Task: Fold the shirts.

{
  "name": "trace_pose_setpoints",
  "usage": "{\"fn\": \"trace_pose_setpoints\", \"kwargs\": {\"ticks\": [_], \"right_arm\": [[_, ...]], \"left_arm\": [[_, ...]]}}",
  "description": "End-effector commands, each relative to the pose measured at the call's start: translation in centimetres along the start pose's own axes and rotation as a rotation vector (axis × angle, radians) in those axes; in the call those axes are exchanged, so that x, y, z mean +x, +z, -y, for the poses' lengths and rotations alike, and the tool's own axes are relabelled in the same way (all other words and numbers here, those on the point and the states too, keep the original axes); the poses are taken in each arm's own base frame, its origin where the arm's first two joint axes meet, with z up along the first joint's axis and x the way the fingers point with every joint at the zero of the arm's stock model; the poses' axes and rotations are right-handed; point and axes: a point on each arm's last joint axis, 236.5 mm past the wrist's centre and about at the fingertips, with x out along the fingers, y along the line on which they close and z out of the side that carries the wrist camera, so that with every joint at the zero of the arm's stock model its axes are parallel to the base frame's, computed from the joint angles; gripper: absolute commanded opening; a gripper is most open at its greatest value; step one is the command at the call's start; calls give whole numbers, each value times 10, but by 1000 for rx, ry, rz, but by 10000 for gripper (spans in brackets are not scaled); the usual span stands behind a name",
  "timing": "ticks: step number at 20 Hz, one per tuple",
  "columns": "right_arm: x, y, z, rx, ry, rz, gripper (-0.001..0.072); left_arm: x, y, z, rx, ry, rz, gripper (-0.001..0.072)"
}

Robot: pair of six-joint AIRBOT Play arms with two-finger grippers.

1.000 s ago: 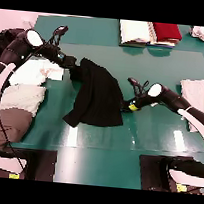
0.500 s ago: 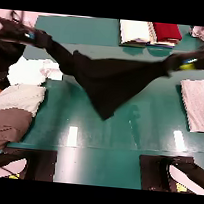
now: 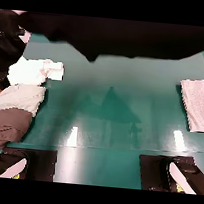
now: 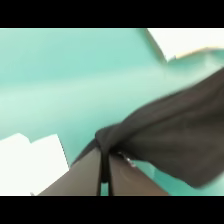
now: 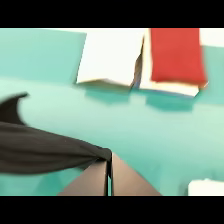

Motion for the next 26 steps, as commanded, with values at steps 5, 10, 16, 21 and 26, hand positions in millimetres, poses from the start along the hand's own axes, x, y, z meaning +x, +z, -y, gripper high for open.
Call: {"fn": "trace_pose_setpoints", "kwargs": {"ticks": [5, 10, 16, 21, 26], "right_arm": [[76, -156, -14, 60, 81, -399, 16], [87, -160, -6, 53, 56, -406, 16], [3, 7, -8, -57, 4, 53, 16], [-99, 100, -25, -133, -8, 313, 16], [-137, 131, -32, -170, -14, 395, 16]], "left_arm": [[99, -229, -24, -141, 8, -476, 25], [106, -246, -34, -132, 41, -462, 25], [-20, 28, -8, 38, 50, 194, 25], [-253, 155, 50, 143, 14, 696, 25], [-347, 158, 74, 182, -6, 845, 24]]}}
